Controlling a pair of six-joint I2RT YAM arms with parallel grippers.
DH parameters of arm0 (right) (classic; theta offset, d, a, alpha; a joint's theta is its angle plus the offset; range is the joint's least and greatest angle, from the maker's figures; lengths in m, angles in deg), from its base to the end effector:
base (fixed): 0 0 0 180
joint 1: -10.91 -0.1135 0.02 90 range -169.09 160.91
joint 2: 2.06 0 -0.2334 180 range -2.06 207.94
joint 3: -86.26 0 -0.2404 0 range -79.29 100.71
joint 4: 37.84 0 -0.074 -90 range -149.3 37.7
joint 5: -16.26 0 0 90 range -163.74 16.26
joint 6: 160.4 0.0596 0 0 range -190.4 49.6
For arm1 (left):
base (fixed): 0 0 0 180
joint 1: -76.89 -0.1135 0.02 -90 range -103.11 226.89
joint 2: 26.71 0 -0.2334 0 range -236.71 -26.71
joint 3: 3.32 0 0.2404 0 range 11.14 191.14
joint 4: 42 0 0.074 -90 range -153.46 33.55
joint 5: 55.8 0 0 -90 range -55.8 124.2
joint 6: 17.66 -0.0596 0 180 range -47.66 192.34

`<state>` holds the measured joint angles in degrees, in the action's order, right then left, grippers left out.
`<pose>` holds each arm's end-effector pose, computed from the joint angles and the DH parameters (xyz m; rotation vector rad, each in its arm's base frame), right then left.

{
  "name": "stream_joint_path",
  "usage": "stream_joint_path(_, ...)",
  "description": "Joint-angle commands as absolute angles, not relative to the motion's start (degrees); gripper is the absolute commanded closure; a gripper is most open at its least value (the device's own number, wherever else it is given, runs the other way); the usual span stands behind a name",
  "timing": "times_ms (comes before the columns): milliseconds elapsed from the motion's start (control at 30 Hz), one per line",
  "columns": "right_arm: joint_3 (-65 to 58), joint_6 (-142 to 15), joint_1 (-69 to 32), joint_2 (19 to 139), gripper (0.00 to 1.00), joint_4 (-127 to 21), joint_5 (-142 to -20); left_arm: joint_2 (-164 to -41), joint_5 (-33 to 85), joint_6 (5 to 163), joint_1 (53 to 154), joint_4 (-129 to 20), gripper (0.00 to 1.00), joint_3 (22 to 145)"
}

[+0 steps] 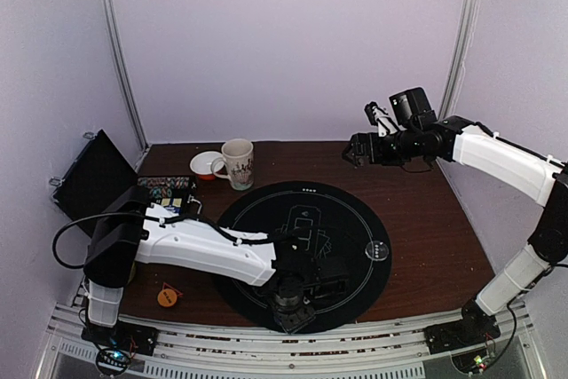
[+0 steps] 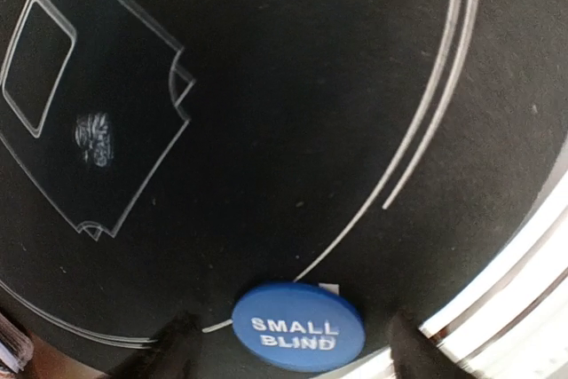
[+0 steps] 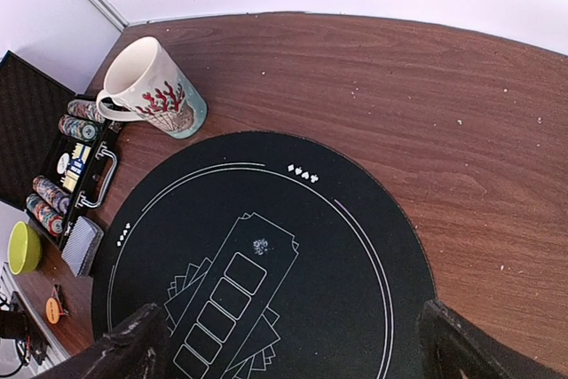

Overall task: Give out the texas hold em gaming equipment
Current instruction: Place the small blind button in the small blind area, then pick up the big blind button from the center of the board.

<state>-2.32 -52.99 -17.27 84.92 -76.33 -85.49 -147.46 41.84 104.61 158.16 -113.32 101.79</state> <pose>0.3090 0.1793 0.2911 -0.3302 2.2062 0.6697 0.0652 -0.3723 0.1164 1.2395 2.7328 0.0432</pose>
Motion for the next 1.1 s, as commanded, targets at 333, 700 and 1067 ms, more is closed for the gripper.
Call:
stream_joint_path(333,0.1,-52.3,-17.1,83.9,0.0,-75.9,-85.5,-141.1,46.8,109.8,157.6,-120.0,0.02,110.0)
stream_joint_path(700,-2.3,-49.9,-17.7,82.2,0.0,-74.2,-89.6,-105.9,39.2,129.5,144.5,-118.8,0.02,75.0)
stream_joint_path(1067,-5.0,-51.9,-17.7,79.7,0.0,-74.4,-87.0,-98.0,36.8,137.5,137.9,-115.6,0.02,56.2)
